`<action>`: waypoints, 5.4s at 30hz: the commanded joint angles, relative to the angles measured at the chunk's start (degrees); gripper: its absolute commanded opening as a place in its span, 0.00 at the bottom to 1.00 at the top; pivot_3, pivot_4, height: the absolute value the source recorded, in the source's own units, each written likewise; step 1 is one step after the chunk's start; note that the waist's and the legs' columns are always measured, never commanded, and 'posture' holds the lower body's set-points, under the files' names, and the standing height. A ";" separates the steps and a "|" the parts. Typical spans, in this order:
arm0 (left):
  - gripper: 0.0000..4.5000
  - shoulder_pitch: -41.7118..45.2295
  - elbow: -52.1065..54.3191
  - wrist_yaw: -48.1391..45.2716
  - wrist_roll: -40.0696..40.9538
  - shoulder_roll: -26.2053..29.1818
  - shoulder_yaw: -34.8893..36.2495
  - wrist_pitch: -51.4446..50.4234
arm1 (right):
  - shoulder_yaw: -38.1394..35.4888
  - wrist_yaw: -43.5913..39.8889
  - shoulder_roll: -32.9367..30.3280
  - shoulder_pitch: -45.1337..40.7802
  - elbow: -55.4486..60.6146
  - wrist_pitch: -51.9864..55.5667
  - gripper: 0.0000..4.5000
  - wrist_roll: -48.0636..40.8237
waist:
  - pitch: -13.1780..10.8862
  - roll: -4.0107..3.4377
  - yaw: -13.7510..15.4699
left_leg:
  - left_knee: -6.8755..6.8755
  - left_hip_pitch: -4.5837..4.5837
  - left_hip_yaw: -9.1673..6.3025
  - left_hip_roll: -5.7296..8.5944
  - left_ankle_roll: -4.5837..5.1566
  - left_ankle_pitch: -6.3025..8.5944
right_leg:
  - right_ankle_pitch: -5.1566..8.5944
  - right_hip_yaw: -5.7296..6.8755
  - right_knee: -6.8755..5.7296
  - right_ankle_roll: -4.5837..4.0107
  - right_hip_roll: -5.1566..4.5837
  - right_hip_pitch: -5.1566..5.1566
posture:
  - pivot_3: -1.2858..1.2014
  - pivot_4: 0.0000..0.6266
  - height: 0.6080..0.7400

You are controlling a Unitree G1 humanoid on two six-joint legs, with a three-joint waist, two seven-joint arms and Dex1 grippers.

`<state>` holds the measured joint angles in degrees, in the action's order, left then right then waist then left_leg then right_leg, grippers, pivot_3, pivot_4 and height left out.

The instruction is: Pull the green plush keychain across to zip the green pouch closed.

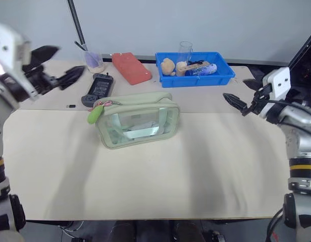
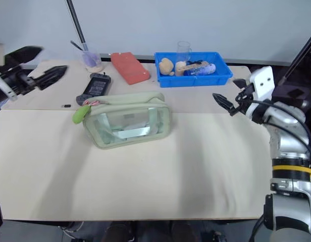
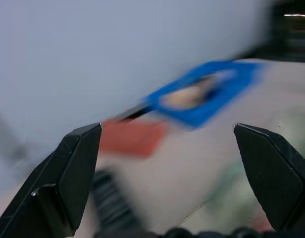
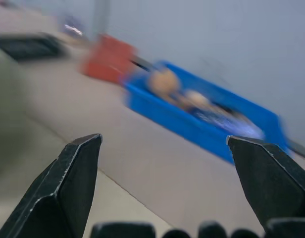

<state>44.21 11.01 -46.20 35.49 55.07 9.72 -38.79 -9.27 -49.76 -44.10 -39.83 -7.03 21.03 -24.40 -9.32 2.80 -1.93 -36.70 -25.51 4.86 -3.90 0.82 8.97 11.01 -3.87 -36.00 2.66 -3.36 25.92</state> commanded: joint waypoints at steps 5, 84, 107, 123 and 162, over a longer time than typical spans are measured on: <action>1.00 4.99 6.39 -7.04 -13.12 -1.56 -21.04 4.71 | 0.06 1.49 -0.09 -0.39 21.78 16.98 0.99 -11.88 | 0.01 -0.01 -0.29 | 0.00 0.04 -0.01 -0.03 0.02 0.00 | 0.05 -0.01 -0.10 -0.10 0.07 0.09 | 0.52 0.24 1.00; 1.00 -9.13 -1.80 -16.27 -6.05 -2.76 1.14 6.17 | 11.26 -6.37 -4.21 5.97 18.82 1.58 0.01 4.45 | 0.03 -0.05 0.97 | -0.25 -0.05 -0.02 -0.03 0.07 0.01 | 0.09 -0.04 -0.19 -0.04 0.06 0.14 | 0.52 0.24 1.00; 0.01 -2.62 -2.61 -15.49 -6.64 -4.74 -3.46 7.06 | 11.29 -6.85 -2.08 5.76 19.64 2.76 0.00 5.03 | 0.02 -0.03 1.57 | -0.28 -0.09 0.02 -0.03 0.04 0.00 | 0.25 -0.03 -0.17 -0.39 0.02 0.14 | 0.52 0.24 1.00; 0.43 3.60 -10.28 -20.11 -17.91 -9.80 -14.40 21.39 | 11.47 -6.09 -1.14 5.27 19.38 2.98 0.00 5.85 | 0.02 -0.03 1.18 | -0.28 -0.09 -0.01 -0.01 0.05 0.00 | 0.08 -0.04 -0.17 -0.08 0.06 0.11 | 0.52 0.24 1.00; 0.00 -10.43 -6.94 -15.91 -17.49 -6.00 -8.32 16.22 | 11.91 -12.93 -1.51 -16.27 4.59 1.15 0.99 8.39 | 0.02 -0.04 0.86 | -0.21 -0.09 0.07 -0.06 0.04 0.01 | 0.24 -0.03 -0.19 -0.40 0.03 0.23 | 0.52 0.24 1.00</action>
<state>32.63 2.53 -62.09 17.97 49.02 1.03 -23.67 3.34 -63.27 -46.95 -54.34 -3.51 23.06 -14.83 -9.30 2.76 -1.06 -36.89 -25.59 4.93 -3.97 0.86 8.98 11.25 -3.90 -36.19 2.25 -3.31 26.16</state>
